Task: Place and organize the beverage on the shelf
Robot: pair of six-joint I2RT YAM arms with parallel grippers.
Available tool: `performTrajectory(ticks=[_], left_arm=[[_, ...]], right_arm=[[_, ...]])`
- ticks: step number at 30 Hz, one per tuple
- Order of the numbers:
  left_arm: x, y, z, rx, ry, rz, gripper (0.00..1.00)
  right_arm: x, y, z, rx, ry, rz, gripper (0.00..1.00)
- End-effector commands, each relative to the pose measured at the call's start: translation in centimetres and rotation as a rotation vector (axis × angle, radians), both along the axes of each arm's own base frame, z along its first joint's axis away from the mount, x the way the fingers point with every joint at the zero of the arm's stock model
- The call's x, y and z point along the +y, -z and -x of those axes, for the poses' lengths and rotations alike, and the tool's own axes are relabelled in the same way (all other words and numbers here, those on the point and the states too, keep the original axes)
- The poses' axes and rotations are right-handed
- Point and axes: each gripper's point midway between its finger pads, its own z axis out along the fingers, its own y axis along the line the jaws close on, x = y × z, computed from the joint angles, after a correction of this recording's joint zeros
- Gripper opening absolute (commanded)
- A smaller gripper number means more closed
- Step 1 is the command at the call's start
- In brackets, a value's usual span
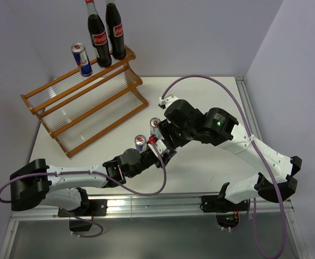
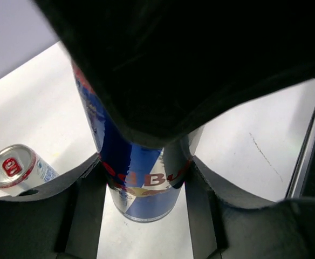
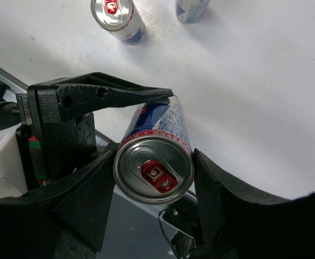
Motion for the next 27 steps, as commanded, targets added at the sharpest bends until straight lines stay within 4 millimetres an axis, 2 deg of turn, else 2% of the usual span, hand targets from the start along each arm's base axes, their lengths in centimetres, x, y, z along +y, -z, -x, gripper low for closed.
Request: performTrajectory(ticks=[1, 3, 4, 8, 11, 12, 14, 15, 16, 17, 18, 20, 21, 22, 26, 27], left_arm=[[1.4, -2.9, -1.4, -0.014, -0.104, 0.100, 0.00], [2.0, -3.3, -1.4, -0.019, -0.119, 0.117, 0.00], [2.3, -3.8, -1.7, -0.025, -0.137, 0.135, 0.00], [3.4, -4.7, -1.9, -0.037, -0.168, 0.164, 0.00], [4.6, -4.8, -3.1, -0.015, -0.212, 0.171, 0.00], [5.0, -5.5, -3.3, -0.004, -0.215, 0.194, 0.00], [6.4, -5.7, -4.8, 0.022, -0.270, 0.209, 0.00], [7.2, -6.5, -5.1, 0.017, -0.289, 0.229, 0.00], [8.2, -6.8, -5.9, 0.014, -0.323, 0.237, 0.00], [8.7, -7.3, -6.3, 0.019, -0.342, 0.250, 0.00], [9.4, -7.9, -6.7, 0.024, -0.365, 0.249, 0.00], [11.3, -8.6, -8.3, 0.036, -0.455, 0.261, 0.00], [12.3, -9.6, -8.8, 0.038, -0.496, 0.268, 0.00], [13.6, -9.8, -9.6, 0.043, -0.559, 0.268, 0.00], [16.2, -11.8, -11.4, 0.055, -0.660, 0.270, 0.00], [16.6, -12.9, -11.9, 0.053, -0.677, 0.274, 0.00]], right_arm=[[2.5, -3.3, 0.1, -0.064, -0.054, -0.165, 0.71], [2.6, -3.6, -0.1, -0.077, -0.050, -0.177, 0.86], [2.4, -3.9, -0.4, -0.094, -0.039, -0.177, 0.89], [1.9, -4.6, -0.6, -0.117, -0.018, -0.194, 0.90], [1.3, -5.8, -0.5, -0.146, -0.006, -0.233, 0.91], [1.2, -6.1, -0.5, -0.156, -0.003, -0.247, 0.91], [0.8, -7.7, -0.3, -0.189, -0.003, -0.313, 0.91], [0.8, -7.8, -0.1, -0.198, -0.015, -0.330, 0.91], [0.4, -8.8, 0.7, -0.217, -0.045, -0.382, 0.91], [0.6, -9.8, 0.6, -0.246, -0.047, -0.430, 0.91], [0.4, -9.4, 0.6, -0.251, -0.048, -0.438, 0.92], [-0.5, -10.8, 0.8, -0.308, -0.033, -0.507, 0.95], [-0.9, -10.2, 0.5, -0.318, -0.016, -0.501, 0.97], [-1.6, -10.6, 0.7, -0.338, -0.004, -0.519, 0.98], [-2.3, -10.2, 0.2, -0.375, 0.022, -0.525, 1.00], [-2.3, -9.7, 0.2, -0.377, 0.021, -0.515, 1.00]])
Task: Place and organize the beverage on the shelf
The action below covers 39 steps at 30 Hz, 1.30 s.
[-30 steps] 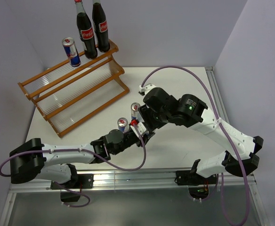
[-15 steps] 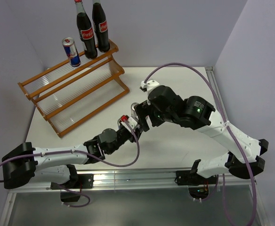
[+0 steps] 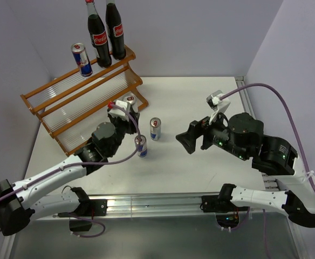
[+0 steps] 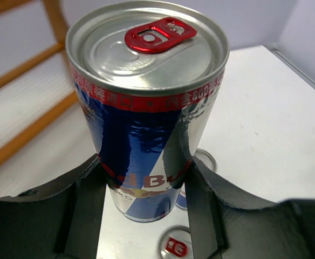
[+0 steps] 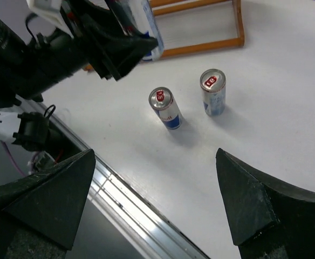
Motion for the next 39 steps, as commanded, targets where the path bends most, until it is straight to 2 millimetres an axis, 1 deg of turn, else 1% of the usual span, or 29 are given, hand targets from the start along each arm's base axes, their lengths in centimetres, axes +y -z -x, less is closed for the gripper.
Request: performTrajectory(ticks=[1, 2, 3, 4, 5, 6, 7, 8, 9, 10, 14, 15, 16, 17, 18, 19, 21, 22, 23, 24, 25, 26, 27, 28, 29, 31, 32, 36, 39], left_arm=[[3.3, -6.5, -1.9, -0.054, -0.129, 0.114, 0.00], [3.8, -6.8, -2.3, -0.053, -0.143, 0.107, 0.00], [4.3, -7.8, -2.8, -0.060, -0.160, 0.113, 0.00], [5.4, -8.0, -3.6, -0.059, -0.192, 0.110, 0.00], [5.6, -9.0, -3.9, -0.072, -0.184, 0.120, 0.00], [6.0, -9.1, -4.5, -0.069, -0.196, 0.116, 0.00], [7.4, -9.5, -5.4, -0.069, -0.234, 0.115, 0.00], [8.0, -9.5, -5.8, -0.059, -0.244, 0.104, 0.00], [8.4, -10.4, -6.3, -0.066, -0.242, 0.109, 0.00], [9.9, -10.8, -7.0, -0.069, -0.274, 0.108, 0.00], [12.9, -13.1, -7.8, -0.106, -0.314, 0.113, 0.00], [13.5, -13.1, -8.1, -0.096, -0.322, 0.105, 0.00], [14.6, -13.1, -8.6, -0.091, -0.340, 0.095, 0.00], [15.3, -13.8, -8.8, -0.100, -0.353, 0.089, 0.00], [15.8, -13.6, -9.2, -0.095, -0.367, 0.077, 0.00], [16.8, -13.7, -9.6, -0.097, -0.383, 0.070, 0.00], [17.9, -14.0, -10.1, -0.097, -0.398, 0.068, 0.00], [19.2, -14.0, -10.5, -0.097, -0.421, 0.067, 0.00], [19.5, -14.6, -10.6, -0.105, -0.405, 0.075, 0.01], [20.0, -14.5, -10.9, -0.102, -0.408, 0.075, 0.00], [21.2, -14.7, -11.1, -0.111, -0.432, 0.075, 0.00], [21.3, -15.1, -11.2, -0.121, -0.418, 0.073, 0.00], [21.7, -15.0, -11.6, -0.119, -0.423, 0.070, 0.00], [22.4, -15.1, -11.8, -0.123, -0.435, 0.067, 0.00], [22.5, -15.5, -11.9, -0.134, -0.431, 0.064, 0.00], [22.9, -15.4, -12.5, -0.135, -0.428, 0.058, 0.00], [23.0, -15.8, -12.8, -0.147, -0.428, 0.056, 0.00], [23.7, -15.2, -14.3, -0.134, -0.436, 0.052, 0.00], [25.2, -14.9, -15.1, -0.129, -0.450, 0.061, 0.00]], right_arm=[[0.6, -0.1, -1.4, -0.049, 0.034, -0.021, 1.00], [0.7, -0.2, -1.5, -0.058, 0.034, -0.026, 1.00], [0.9, 0.3, -1.5, -0.059, 0.022, -0.016, 1.00], [0.9, 0.3, -1.4, -0.066, 0.013, -0.022, 1.00], [1.2, 0.0, -1.5, -0.083, 0.004, -0.039, 1.00], [1.4, 0.7, -1.5, -0.083, -0.006, -0.029, 1.00], [1.3, 0.7, -1.5, -0.091, -0.005, -0.037, 1.00], [1.5, 0.6, -1.6, -0.098, -0.007, -0.046, 1.00], [1.6, 1.1, -1.7, -0.097, -0.010, -0.037, 1.00], [1.6, 1.2, -1.7, -0.098, -0.012, -0.037, 1.00], [1.5, 1.6, -2.0, -0.106, -0.006, -0.027, 1.00], [1.5, 1.8, -2.1, -0.106, -0.006, -0.020, 1.00], [1.5, 1.6, -2.1, -0.111, -0.009, -0.029, 1.00], [1.5, 1.6, -2.1, -0.113, -0.009, -0.029, 1.00], [1.4, 1.7, -2.2, -0.114, -0.009, -0.027, 1.00], [1.4, 1.5, -2.2, -0.120, -0.010, -0.035, 1.00], [1.4, 1.4, -2.3, -0.123, -0.011, -0.037, 1.00], [1.5, 1.4, -2.3, -0.123, -0.011, -0.037, 1.00], [1.5, 1.4, -2.4, -0.121, -0.009, -0.037, 1.00], [1.6, 1.3, -2.4, -0.121, -0.014, -0.037, 1.00], [1.7, 1.4, -2.5, -0.117, -0.014, -0.030, 1.00], [1.7, 1.5, -2.5, -0.112, -0.014, -0.025, 1.00], [1.8, 1.5, -2.6, -0.111, -0.016, -0.022, 1.00], [1.8, 1.5, -2.6, -0.110, -0.018, -0.021, 1.00], [1.8, 1.6, -2.6, -0.109, -0.018, -0.020, 1.00], [2.0, 1.7, -2.6, -0.104, -0.023, -0.022, 1.00], [2.0, 1.6, -2.6, -0.103, -0.024, -0.025, 1.00], [2.3, 1.6, -2.5, -0.097, -0.035, -0.031, 1.00], [2.2, 1.6, -2.5, -0.096, -0.035, -0.024, 1.00]])
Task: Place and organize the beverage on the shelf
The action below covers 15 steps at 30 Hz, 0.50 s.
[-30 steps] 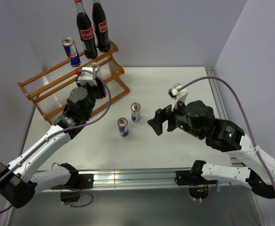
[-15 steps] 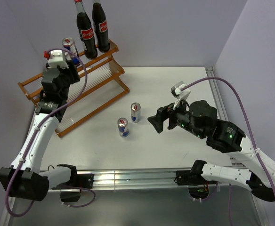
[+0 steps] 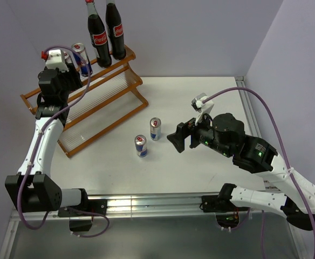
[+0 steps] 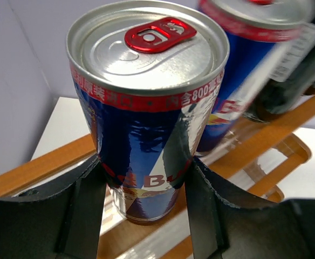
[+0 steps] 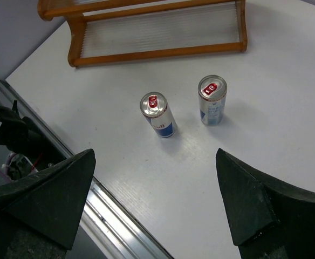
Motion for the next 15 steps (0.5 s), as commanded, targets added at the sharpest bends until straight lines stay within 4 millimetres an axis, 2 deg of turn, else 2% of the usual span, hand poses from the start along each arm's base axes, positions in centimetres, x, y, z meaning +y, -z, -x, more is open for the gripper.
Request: performTrajectory(ticks=[1, 10, 15], left_arm=[[0.9, -6.9, -0.5, -0.211, 0.015, 0.005, 0.00], [1.5, -6.1, -1.4, -0.197, 0.015, 0.000, 0.01], [0.9, -5.6, -1.4, -0.197, 0.046, 0.004, 0.18]], right_arm=[[0.2, -1.8, -0.3, -0.041, -0.004, -0.041, 1.00], [0.7, -1.2, -0.7, -0.025, -0.003, -0.026, 1.00], [1.3, -0.7, -0.9, -0.007, -0.009, -0.019, 1.00]])
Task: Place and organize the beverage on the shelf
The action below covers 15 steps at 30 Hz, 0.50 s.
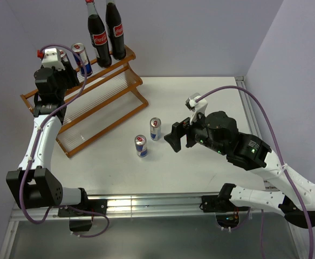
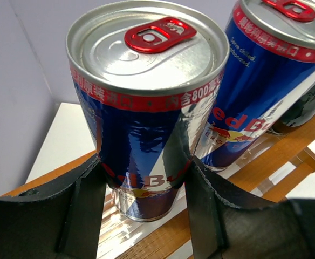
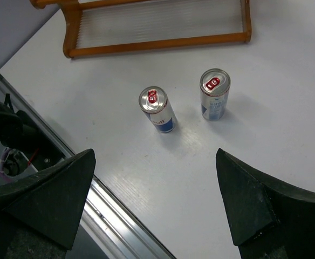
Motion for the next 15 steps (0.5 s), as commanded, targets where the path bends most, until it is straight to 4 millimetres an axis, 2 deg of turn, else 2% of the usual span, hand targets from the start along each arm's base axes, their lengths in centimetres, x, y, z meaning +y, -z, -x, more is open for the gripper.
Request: performTrajectory(ticks=[1, 3, 7, 8, 15], left_arm=[[-0.78, -5.85, 0.24, -0.183, 0.044, -0.004, 0.20], [-0.80, -5.86, 0.49, -0.183, 0.044, -0.004, 0.25], [-0.71, -5.33, 0.82, -0.179, 0.041, -0.006, 0.43], [-0.61, -5.22, 0.81, -0.177, 0.035, -0.005, 0.50], [-0.38, -5.23, 1.17, -0.180, 0.019, -0.011, 0.78]], right_arm=[[0.46, -1.72, -0.43, -0.033, -0.001, -0.047, 1.00], [0.48, -1.79, -0.42, -0.031, -0.002, -0.051, 1.00], [0.55, -2.02, -0.25, -0.031, -0.009, -0.063, 1.00], [0.59, -2.10, -0.16, -0.032, -0.013, -0.066, 1.00], [0.29, -2.32, 0.05, -0.033, -0.013, -0.071, 1.00]])
